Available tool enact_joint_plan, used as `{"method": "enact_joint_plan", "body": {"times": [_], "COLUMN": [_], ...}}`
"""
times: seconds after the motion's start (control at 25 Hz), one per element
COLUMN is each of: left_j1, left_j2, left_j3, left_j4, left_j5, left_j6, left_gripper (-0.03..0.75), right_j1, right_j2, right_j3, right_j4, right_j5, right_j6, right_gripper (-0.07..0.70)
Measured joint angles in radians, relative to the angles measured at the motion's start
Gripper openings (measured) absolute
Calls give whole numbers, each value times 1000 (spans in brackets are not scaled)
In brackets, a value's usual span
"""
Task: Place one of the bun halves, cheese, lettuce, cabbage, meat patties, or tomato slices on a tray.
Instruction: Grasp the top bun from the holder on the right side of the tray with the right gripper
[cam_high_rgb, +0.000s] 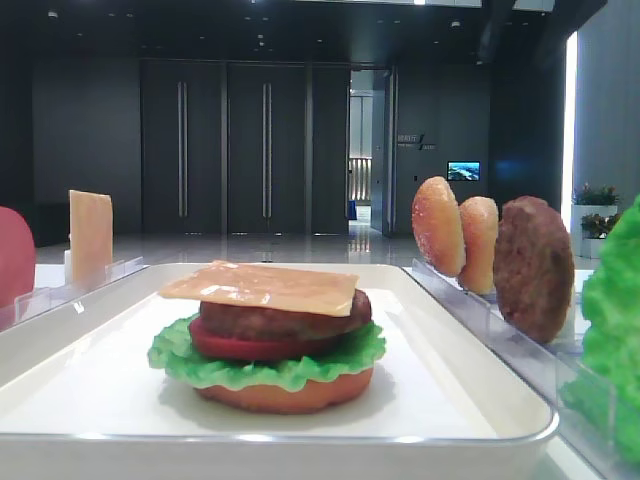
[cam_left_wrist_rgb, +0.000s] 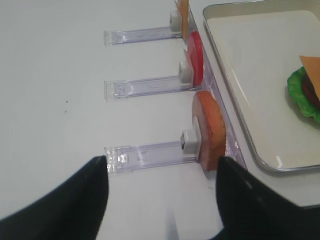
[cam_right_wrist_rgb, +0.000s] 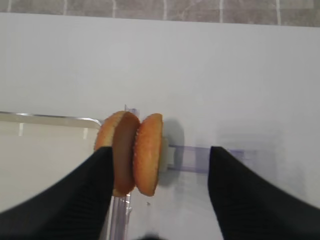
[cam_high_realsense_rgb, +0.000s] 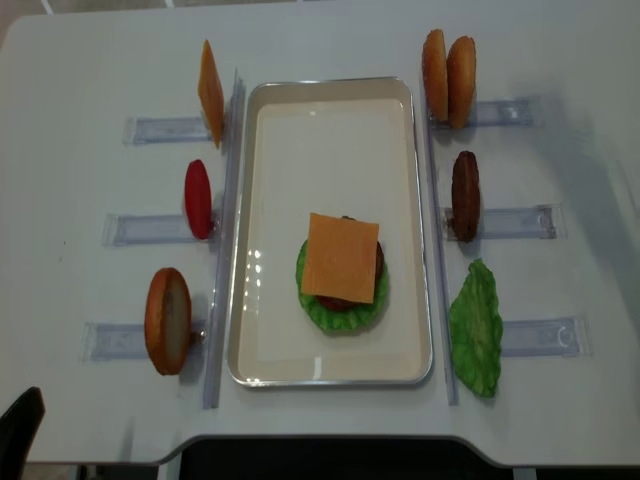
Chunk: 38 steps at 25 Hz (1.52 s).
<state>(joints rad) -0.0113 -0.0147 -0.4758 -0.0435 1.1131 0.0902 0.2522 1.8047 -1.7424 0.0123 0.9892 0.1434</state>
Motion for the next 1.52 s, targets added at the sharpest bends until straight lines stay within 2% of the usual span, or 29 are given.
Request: {"method": "enact_joint_plan", "body": {"times": [0.32,0.56,0.72,0.96,1.52], "left_j1": [0,0,0,0,0], "left_j2": [0,0,0,0,0], "left_j3": [0,0,0,0,0], "left_j4": [0,0,0,0,0], "left_j5": [0,0,0,0,0], "left_j6": [0,0,0,0,0], "left_gripper": [516,516,516,516,516], "right_j1": [76,130,141,143,143], "right_j2": [0,7,49,123,208], "right_j3": [0,0,0,0,0], "right_j4": [-1,-2,-2,-4,-63], "right_j5": [-105,-149,-151,-141,-112], "right_j6": [32,33,53,59,56], "right_gripper": [398,398,416,506,514]}}
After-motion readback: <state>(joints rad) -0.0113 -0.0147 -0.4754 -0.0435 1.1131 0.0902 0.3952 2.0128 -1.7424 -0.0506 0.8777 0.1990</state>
